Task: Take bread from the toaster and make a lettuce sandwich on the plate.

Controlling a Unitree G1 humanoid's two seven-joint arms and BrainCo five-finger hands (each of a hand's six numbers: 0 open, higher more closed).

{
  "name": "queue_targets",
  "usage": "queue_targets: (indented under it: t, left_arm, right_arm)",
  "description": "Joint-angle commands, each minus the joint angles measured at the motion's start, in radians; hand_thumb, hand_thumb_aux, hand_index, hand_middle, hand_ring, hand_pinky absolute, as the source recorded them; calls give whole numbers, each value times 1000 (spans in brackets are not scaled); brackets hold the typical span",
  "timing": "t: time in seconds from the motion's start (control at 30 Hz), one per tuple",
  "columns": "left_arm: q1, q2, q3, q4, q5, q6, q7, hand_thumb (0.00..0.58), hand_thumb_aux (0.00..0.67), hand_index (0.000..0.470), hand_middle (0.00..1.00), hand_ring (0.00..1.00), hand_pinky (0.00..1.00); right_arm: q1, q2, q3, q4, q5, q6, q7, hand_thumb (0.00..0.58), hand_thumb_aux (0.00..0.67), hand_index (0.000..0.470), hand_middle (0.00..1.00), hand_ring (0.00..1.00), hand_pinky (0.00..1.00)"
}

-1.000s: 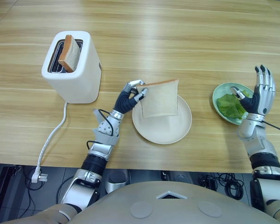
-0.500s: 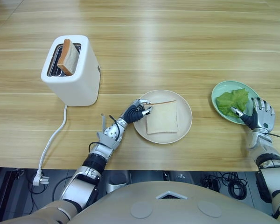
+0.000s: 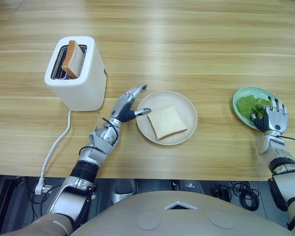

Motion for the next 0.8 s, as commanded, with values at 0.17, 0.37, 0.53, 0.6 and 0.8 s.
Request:
queue_targets:
  t: [0.17,0.37,0.53,0.6,0.8]
  left_arm:
    - [10,-7,16,-35,18,16,61,0,0,0,0,0,0]
    - [3,1,50,-11,-3,10,107,0,0,0,0,0,0]
    - [5,8,74,-7,-7,-3,139,0,0,0,0,0,0]
    - [9,10,78,-9,-9,-13,148,0,0,0,0,0,0]
    - [30,21,120,-80,-11,-50,201,0,0,0,0,0,0]
  right_arm:
    - [4,-25,31,-43,-1,-5,-94,580,670,460,35,35,35]
    - [52,-39,37,-221,-23,-82,-213,580,670,460,16,16,16]
    - [188,-11,-19,-647,143,-317,-39,580,670,460,0,0,0]
    - [241,17,-14,-801,285,-407,125,580,670,460,0,0,0]
    - [322,97,53,-1084,475,-484,476,580,670,460,0,0,0]
